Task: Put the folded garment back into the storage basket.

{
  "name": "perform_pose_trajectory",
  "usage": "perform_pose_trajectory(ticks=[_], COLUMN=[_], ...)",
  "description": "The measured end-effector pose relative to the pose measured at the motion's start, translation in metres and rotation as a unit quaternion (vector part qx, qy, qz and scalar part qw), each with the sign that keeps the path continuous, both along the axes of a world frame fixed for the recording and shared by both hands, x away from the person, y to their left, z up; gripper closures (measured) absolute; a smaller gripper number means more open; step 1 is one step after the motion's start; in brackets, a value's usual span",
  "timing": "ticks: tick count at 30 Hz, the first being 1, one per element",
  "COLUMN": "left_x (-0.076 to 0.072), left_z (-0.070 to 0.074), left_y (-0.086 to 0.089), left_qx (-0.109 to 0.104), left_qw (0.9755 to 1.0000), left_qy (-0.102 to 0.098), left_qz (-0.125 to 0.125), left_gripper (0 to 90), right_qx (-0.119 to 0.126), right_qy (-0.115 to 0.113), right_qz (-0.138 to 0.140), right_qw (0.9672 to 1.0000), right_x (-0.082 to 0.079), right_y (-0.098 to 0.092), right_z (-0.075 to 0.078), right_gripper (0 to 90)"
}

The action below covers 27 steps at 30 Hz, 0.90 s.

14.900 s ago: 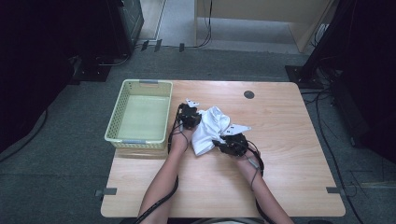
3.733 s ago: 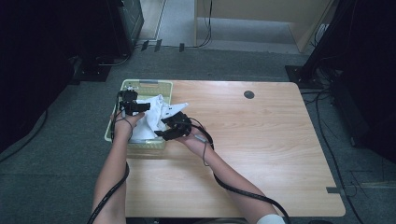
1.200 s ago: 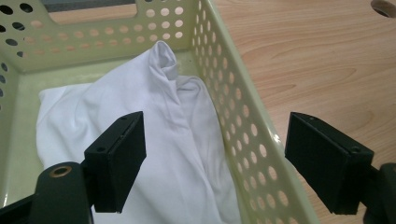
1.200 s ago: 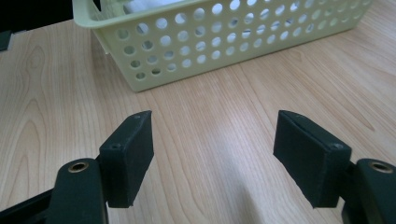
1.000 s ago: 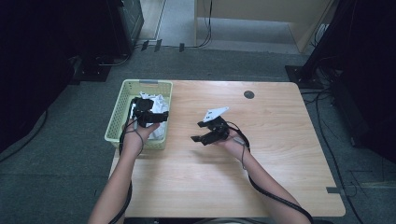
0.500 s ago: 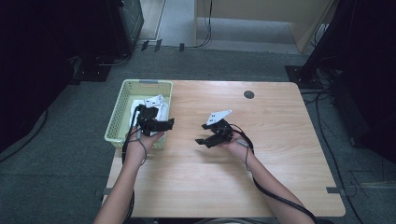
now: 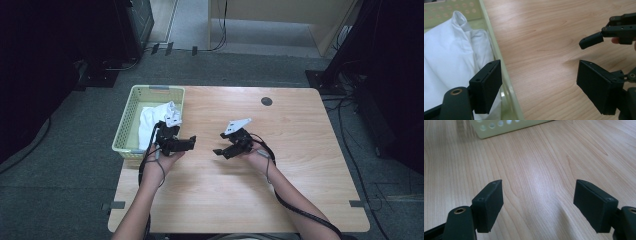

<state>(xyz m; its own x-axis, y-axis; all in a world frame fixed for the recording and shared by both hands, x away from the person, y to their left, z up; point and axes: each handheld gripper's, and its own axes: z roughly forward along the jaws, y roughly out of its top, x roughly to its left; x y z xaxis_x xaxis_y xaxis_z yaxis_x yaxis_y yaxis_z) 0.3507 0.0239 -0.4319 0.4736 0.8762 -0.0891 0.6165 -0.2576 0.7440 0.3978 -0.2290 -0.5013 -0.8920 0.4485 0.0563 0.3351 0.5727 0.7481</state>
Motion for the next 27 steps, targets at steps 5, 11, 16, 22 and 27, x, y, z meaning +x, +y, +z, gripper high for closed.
perform_pose_trajectory(ticks=[5,11,16,22,27], left_x=[-0.009,-0.018,-0.024,-0.031,-0.036], left_z=[-0.004,-0.007,-0.01,-0.013,-0.019], left_y=[-0.007,-0.017,-0.024,-0.031,-0.038], left_qx=[-0.003,0.0,-0.006,-0.005,-0.007], left_qw=[0.9999,0.9997,0.9994,0.999,0.9983], left_qy=[-0.003,-0.017,-0.02,-0.026,-0.027], left_qz=[-0.01,-0.018,-0.027,-0.036,-0.05], left_gripper=[20.9,20.9,20.9,20.9,20.9], right_qx=[-0.003,-0.005,-0.007,-0.008,-0.007], right_qy=[0.0,0.0,0.001,0.0,0.002], right_qz=[-0.006,-0.01,-0.011,-0.01,-0.012], right_qw=[1.0,0.9999,0.9999,0.9999,0.9999], right_x=[0.0,0.0,0.0,0.0,-0.001], right_y=[-0.006,-0.011,-0.013,-0.013,-0.013], right_z=[-0.001,-0.002,-0.004,-0.004,-0.005], right_gripper=[24.4,24.4,24.4,24.4,24.4])
